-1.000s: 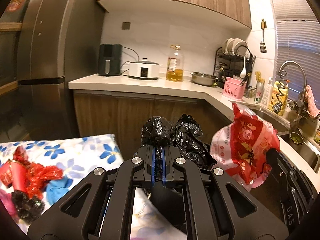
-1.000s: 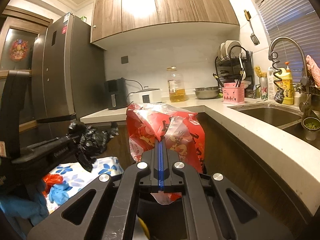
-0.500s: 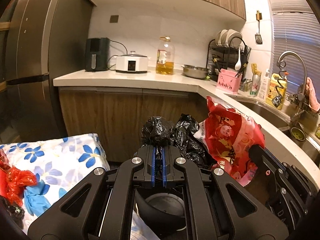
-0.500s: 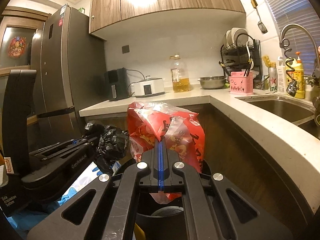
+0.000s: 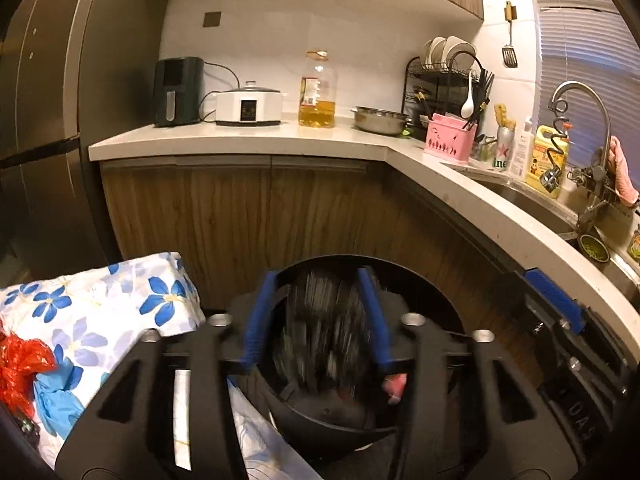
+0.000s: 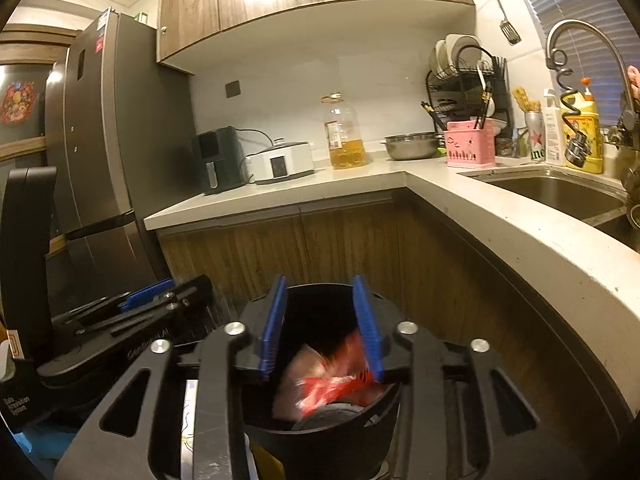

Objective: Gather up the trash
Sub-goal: 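Open both grippers over the black bin to drop the bags, then move both tools back over the table toward the purple gloves, then grasp a purple glove with the right gripper while the left gripper grasps another purple glove, then carry both purple gloves over the bin and open both grippers, then move both tools back over the table toward the blue gloves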

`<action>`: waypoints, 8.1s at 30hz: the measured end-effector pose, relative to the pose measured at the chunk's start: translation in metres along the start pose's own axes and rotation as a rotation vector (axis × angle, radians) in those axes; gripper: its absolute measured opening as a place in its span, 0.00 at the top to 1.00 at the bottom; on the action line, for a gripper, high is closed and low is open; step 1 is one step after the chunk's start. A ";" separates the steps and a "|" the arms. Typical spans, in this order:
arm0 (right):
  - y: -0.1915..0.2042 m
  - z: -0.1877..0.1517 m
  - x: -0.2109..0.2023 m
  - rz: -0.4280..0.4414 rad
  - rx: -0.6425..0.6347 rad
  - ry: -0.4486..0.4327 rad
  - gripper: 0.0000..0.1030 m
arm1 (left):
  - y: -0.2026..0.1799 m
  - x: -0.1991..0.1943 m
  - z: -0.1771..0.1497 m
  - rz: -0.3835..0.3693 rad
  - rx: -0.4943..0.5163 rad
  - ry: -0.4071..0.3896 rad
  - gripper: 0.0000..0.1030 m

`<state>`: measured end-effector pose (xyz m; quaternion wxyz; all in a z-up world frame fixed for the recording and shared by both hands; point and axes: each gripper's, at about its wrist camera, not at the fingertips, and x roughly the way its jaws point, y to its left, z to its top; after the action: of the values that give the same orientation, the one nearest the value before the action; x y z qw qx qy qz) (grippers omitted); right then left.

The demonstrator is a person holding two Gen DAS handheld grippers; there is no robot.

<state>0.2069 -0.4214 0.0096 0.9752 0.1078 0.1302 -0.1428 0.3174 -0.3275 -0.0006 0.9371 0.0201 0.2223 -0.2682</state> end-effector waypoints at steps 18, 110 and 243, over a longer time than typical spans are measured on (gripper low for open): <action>0.014 -0.009 -0.029 -0.013 -0.020 0.009 0.15 | 0.044 -0.068 -0.019 0.184 -0.081 -0.043 0.13; 0.114 -0.135 -0.079 0.318 -0.093 0.197 0.94 | 0.153 -0.134 -0.165 0.341 -0.255 0.104 0.94; 0.107 -0.058 -0.096 0.130 -0.128 -0.022 0.07 | 0.124 -0.216 -0.105 0.427 -0.172 -0.129 0.05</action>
<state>0.1380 -0.2833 0.0011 0.9887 0.0518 0.1211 -0.0718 0.1742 -0.0985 -0.0131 0.9832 -0.0305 0.1745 -0.0447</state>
